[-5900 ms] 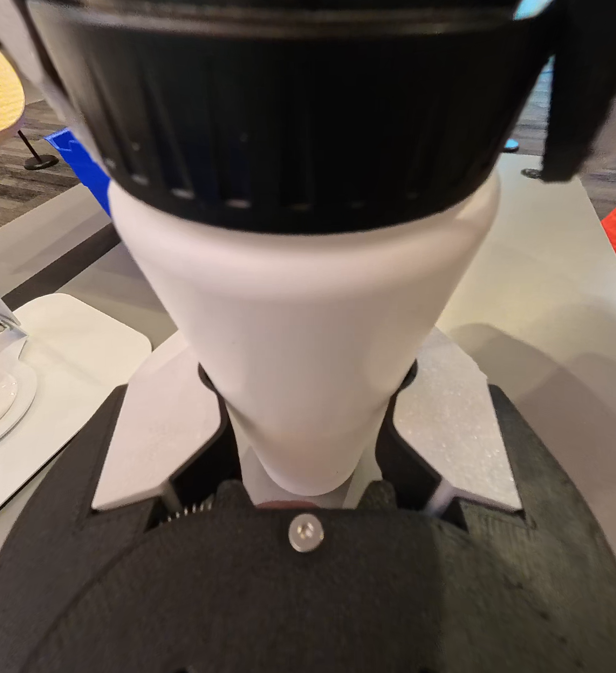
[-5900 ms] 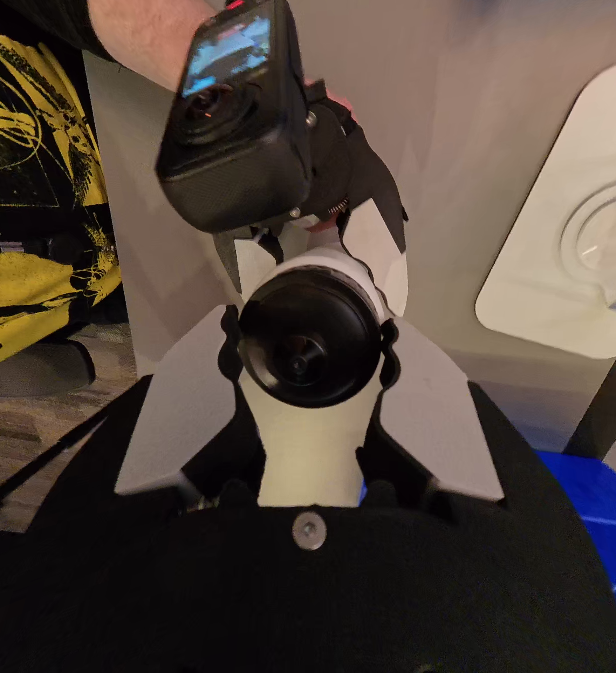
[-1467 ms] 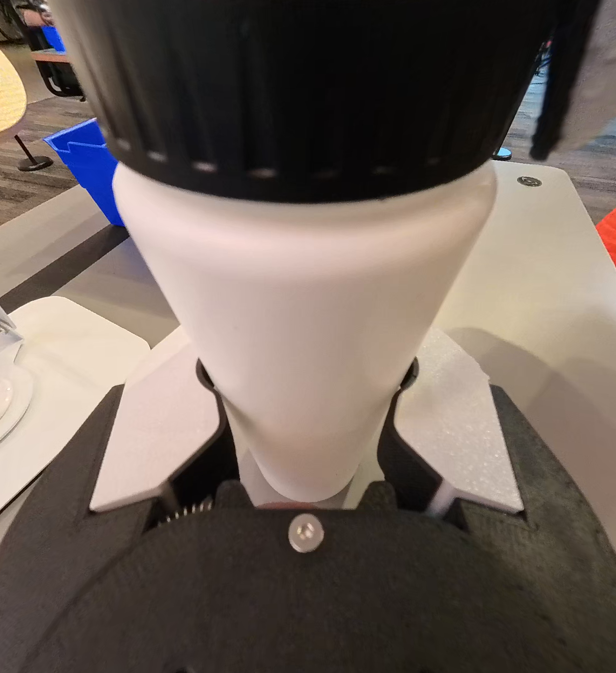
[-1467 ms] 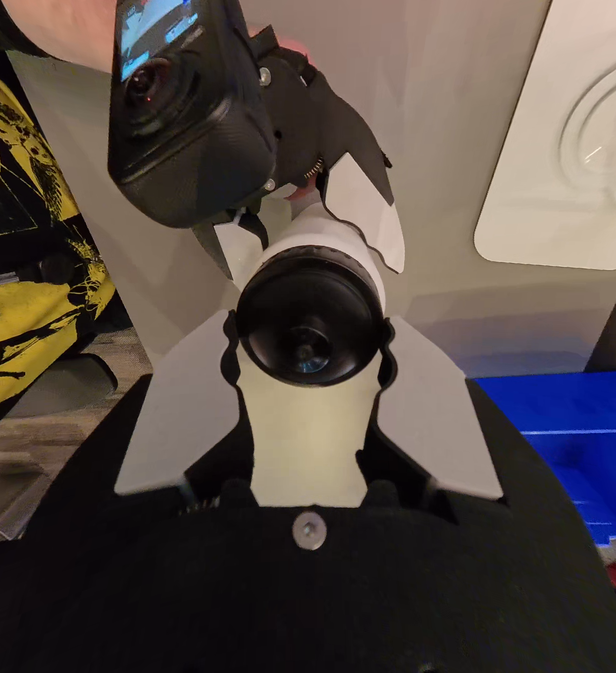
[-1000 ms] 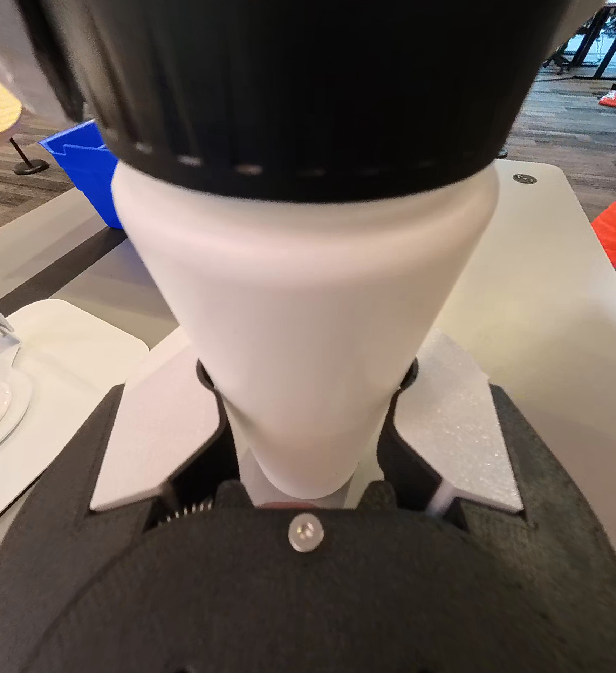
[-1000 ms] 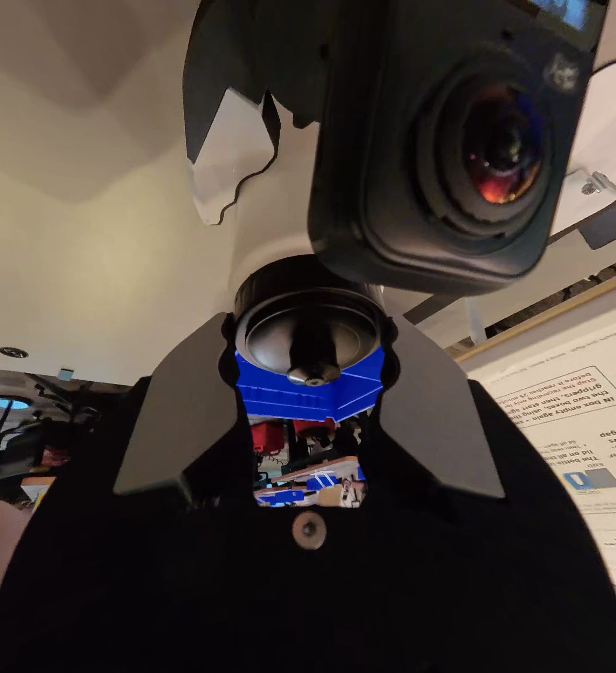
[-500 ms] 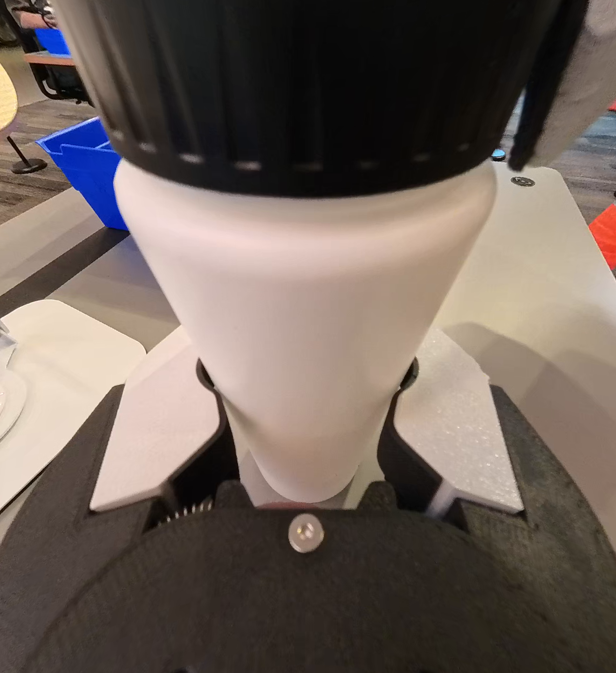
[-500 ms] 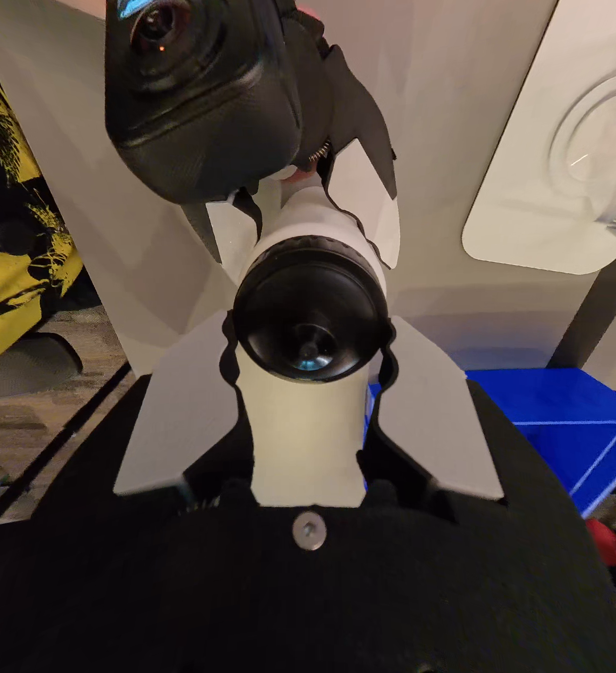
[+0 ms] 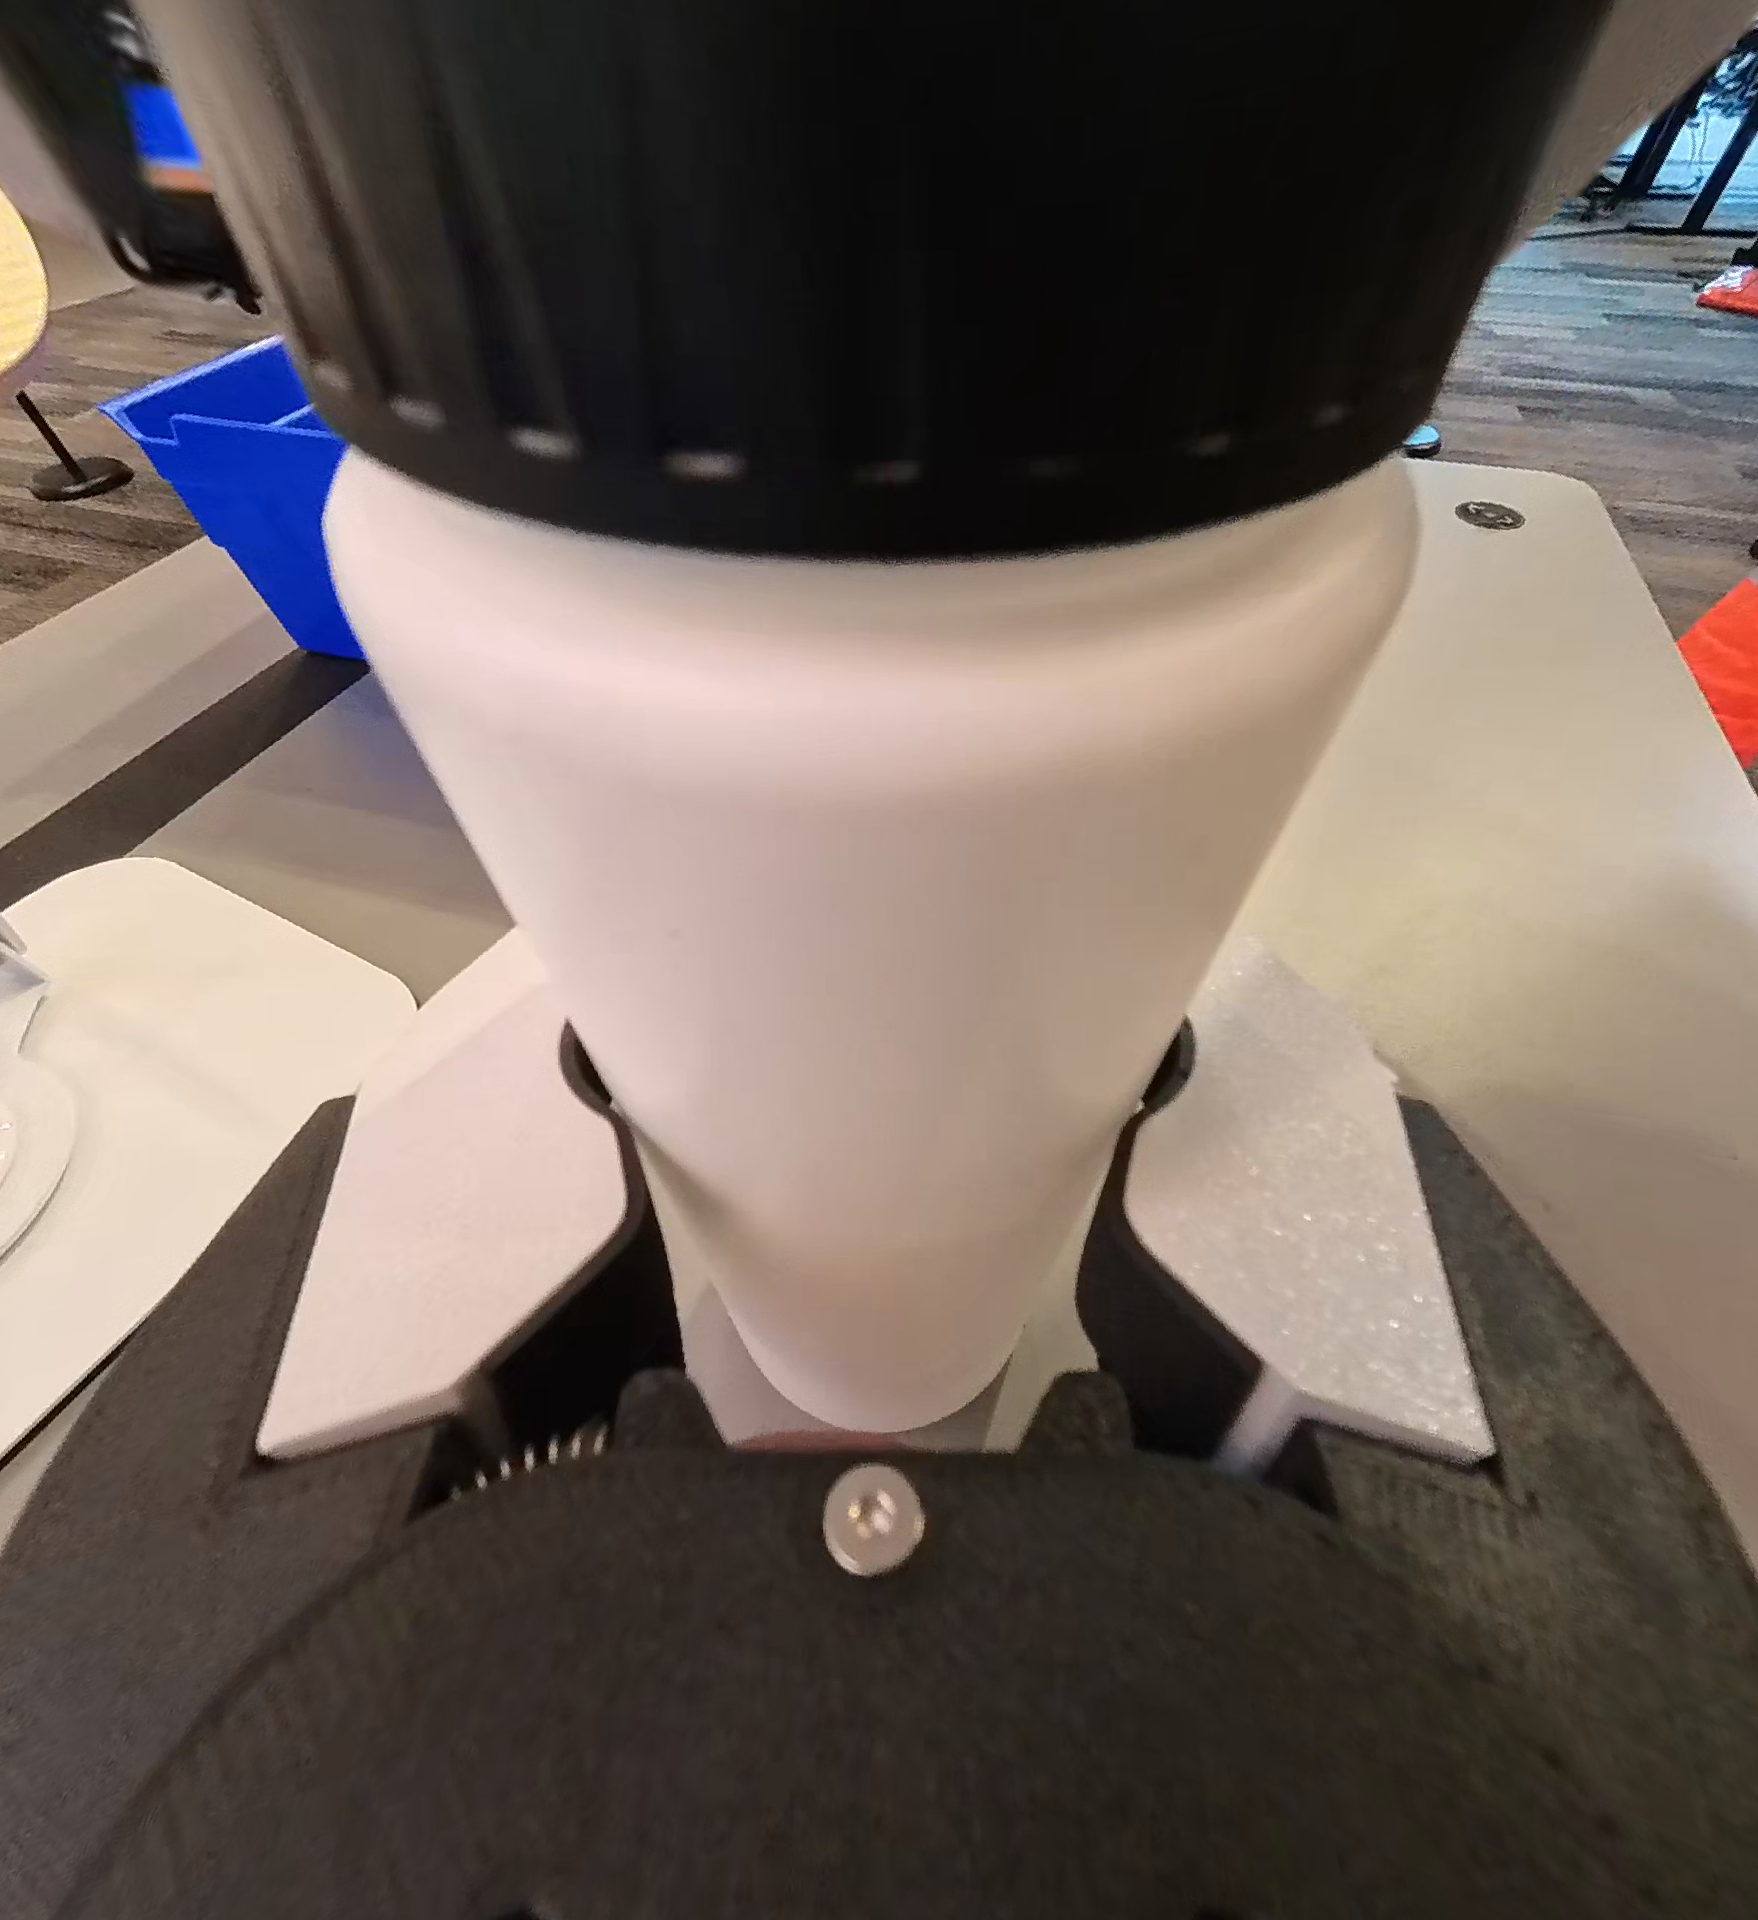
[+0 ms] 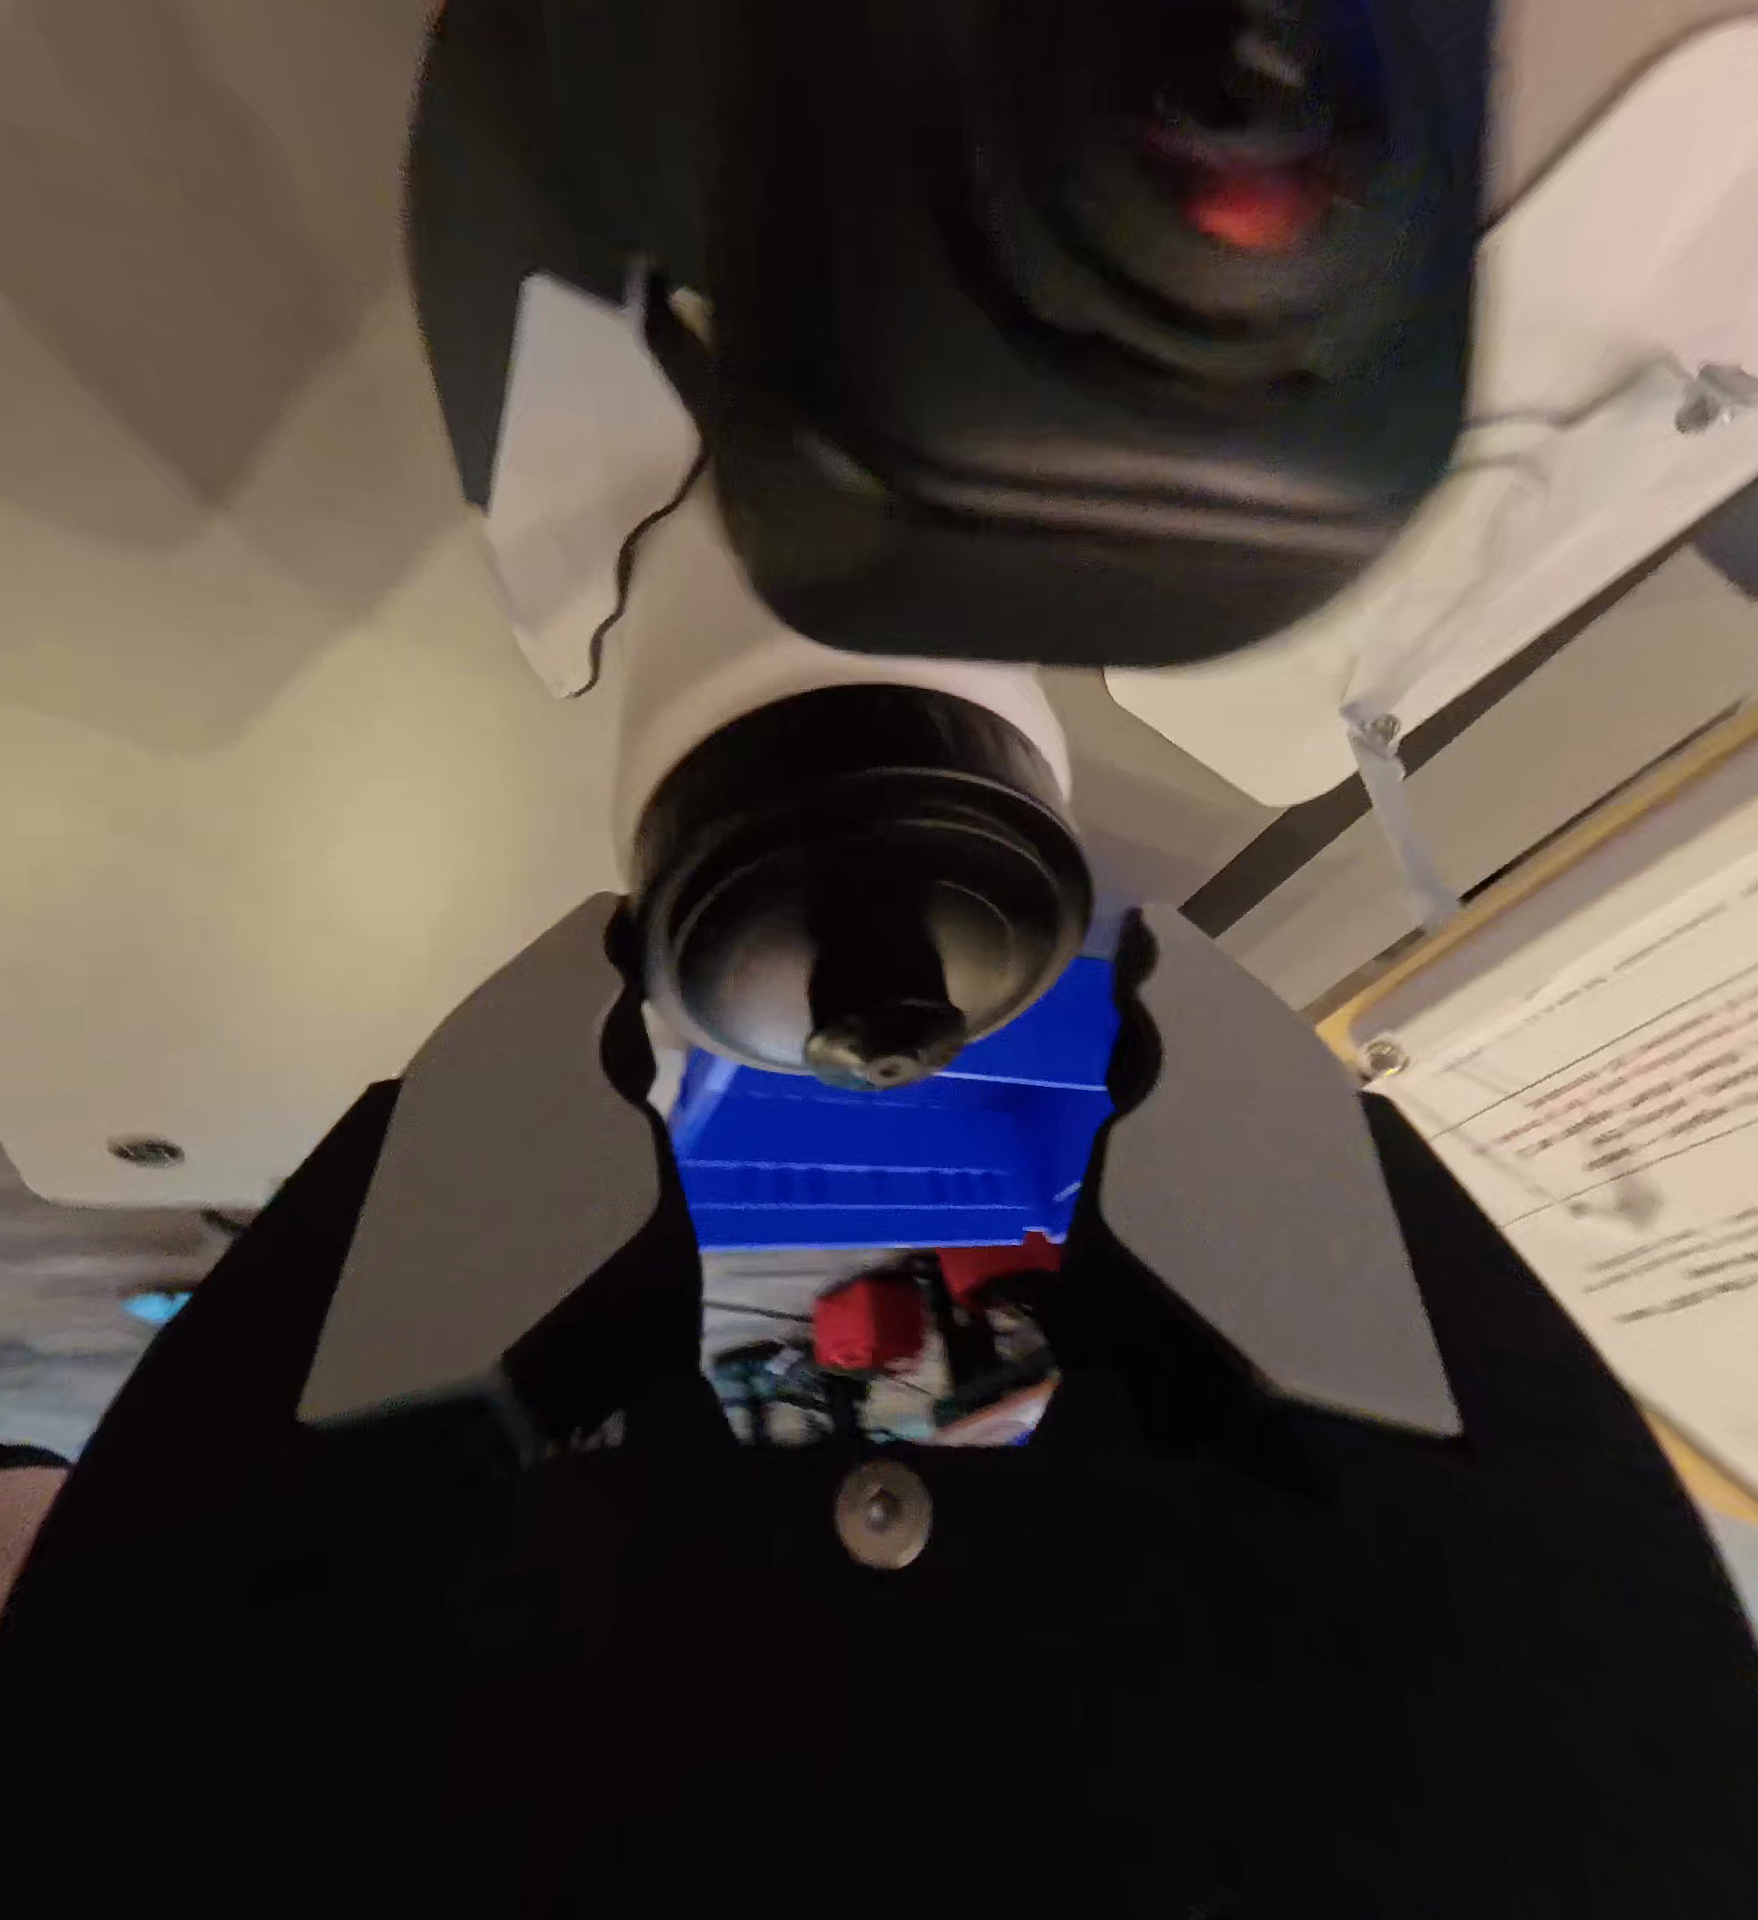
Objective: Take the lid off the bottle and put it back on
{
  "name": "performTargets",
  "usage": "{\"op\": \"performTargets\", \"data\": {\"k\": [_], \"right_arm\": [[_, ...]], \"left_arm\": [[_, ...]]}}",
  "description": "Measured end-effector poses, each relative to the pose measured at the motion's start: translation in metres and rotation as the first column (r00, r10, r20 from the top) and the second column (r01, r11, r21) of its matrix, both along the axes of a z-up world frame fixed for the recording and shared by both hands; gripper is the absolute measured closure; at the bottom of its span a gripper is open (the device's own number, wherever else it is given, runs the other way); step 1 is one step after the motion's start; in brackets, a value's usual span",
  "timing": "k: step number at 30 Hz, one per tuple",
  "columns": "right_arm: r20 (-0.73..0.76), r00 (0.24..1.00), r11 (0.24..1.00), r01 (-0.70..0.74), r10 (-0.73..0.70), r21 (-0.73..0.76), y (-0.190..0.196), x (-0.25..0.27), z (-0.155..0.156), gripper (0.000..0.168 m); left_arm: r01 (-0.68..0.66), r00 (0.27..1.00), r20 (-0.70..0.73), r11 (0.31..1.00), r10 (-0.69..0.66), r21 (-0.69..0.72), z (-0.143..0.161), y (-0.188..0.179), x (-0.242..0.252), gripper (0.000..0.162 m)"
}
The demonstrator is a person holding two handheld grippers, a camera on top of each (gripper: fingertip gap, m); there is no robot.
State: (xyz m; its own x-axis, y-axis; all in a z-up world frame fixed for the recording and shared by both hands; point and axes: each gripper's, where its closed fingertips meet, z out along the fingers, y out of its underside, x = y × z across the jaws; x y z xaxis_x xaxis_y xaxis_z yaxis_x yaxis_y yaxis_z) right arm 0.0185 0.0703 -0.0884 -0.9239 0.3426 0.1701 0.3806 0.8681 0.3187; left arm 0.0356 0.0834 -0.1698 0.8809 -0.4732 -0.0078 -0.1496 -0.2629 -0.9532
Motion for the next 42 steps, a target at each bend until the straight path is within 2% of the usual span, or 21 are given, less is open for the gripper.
{"op": "performTargets", "data": {"k": [1, 2, 3, 6, 9, 14, 19, 22, 25, 26, 28, 31, 33, 35, 37, 42], "right_arm": [[-0.022, 0.997, 0.997, 0.071, -0.071, -0.033, 0.001, -0.001, 0.001, 0.074], [-0.026, 0.990, 0.986, 0.139, -0.142, -0.088, -0.001, 0.001, 0.003, 0.068], [-0.023, 0.980, 0.969, 0.191, -0.197, -0.154, -0.005, 0.002, 0.005, 0.068], [-0.052, 0.943, 0.906, 0.301, -0.330, -0.297, -0.011, -0.001, 0.011, 0.081], [0.019, 0.916, 0.855, 0.381, -0.400, -0.351, -0.015, 0.004, 0.003, 0.089], [0.023, 0.948, 0.899, 0.309, -0.318, -0.309, -0.015, 0.006, -0.002, 0.091], [0.012, 0.997, 0.984, 0.082, -0.081, -0.158, -0.008, 0.005, -0.003, 0.091], [0.016, 0.997, 0.997, -0.075, 0.075, -0.008, 0.001, 0.003, -0.002, 0.090], [0.002, 0.999, 0.999, -0.046, 0.046, -0.006, 0.001, 0.003, -0.002, 0.087], [-0.020, 1.000, 0.999, -0.014, 0.013, -0.029, 0.001, 0.002, -0.002, 0.086], [-0.056, 0.994, 0.987, 0.088, -0.097, -0.137, -0.003, 0.000, 0.003, 0.074], [-0.081, 0.960, 0.916, 0.229, -0.269, -0.331, -0.012, -0.004, 0.015, 0.079], [-0.030, 0.934, 0.868, 0.318, -0.355, -0.382, -0.012, 0.001, 0.015, 0.082], [-0.008, 0.924, 0.853, 0.350, -0.382, -0.388, -0.011, 0.003, 0.010, 0.084], [0.043, 0.927, 0.846, 0.359, -0.373, -0.395, -0.016, 0.007, 0.004, 0.094], [0.006, 0.964, 0.905, 0.253, -0.267, -0.341, -0.016, 0.005, 0.005, 0.094]], "left_arm": [[-0.001, 1.000, 0.000, 1.000, 0.001, 0.000, 0.000, 0.000, 0.000, 0.062], [-0.001, 1.000, 0.001, 1.000, 0.001, 0.000, 0.000, 0.000, 0.000, 0.062], [-0.001, 1.000, 0.002, 1.000, 0.001, 0.000, 0.000, 0.000, 0.000, 0.062], [-0.002, 1.000, 0.004, 1.000, 0.002, 0.001, 0.000, 0.000, 0.000, 0.062], [-0.002, 1.000, 0.004, 1.000, 0.002, 0.001, 0.000, 0.001, 0.000, 0.062], [-0.002, 1.000, 0.005, 1.000, 0.002, 0.004, 0.000, 0.001, 0.001, 0.062], [-0.002, 1.000, 0.004, 1.000, 0.002, 0.004, 0.000, 0.001, 0.000, 0.062], [-0.005, 1.000, 0.003, 1.000, 0.005, 0.004, 0.000, 0.001, 0.000, 0.062], [0.000, 1.000, 0.001, 1.000, 0.000, 0.002, 0.000, 0.000, 0.000, 0.062], [0.002, 1.000, 0.000, 1.000, -0.002, 0.003, 0.000, 0.000, 0.000, 0.062], [-0.001, 1.000, 0.001, 1.000, 0.001, 0.001, 0.000, 0.000, 0.000, 0.062], [0.001, 1.000, 0.005, 1.000, -0.001, 0.003, 0.000, 0.000, 0.001, 0.062], [0.001, 1.000, 0.006, 1.000, -0.001, 0.003, 0.000, 0.001, 0.001, 0.062], [0.000, 1.000, 0.006, 1.000, 0.000, 0.003, 0.000, 0.000, 0.001, 0.062], [0.000, 1.000, 0.005, 1.000, -0.001, 0.003, 0.000, 0.000, 0.001, 0.062], [0.001, 1.000, 0.006, 1.000, -0.001, 0.006, 0.001, 0.000, 0.001, 0.062]]}}
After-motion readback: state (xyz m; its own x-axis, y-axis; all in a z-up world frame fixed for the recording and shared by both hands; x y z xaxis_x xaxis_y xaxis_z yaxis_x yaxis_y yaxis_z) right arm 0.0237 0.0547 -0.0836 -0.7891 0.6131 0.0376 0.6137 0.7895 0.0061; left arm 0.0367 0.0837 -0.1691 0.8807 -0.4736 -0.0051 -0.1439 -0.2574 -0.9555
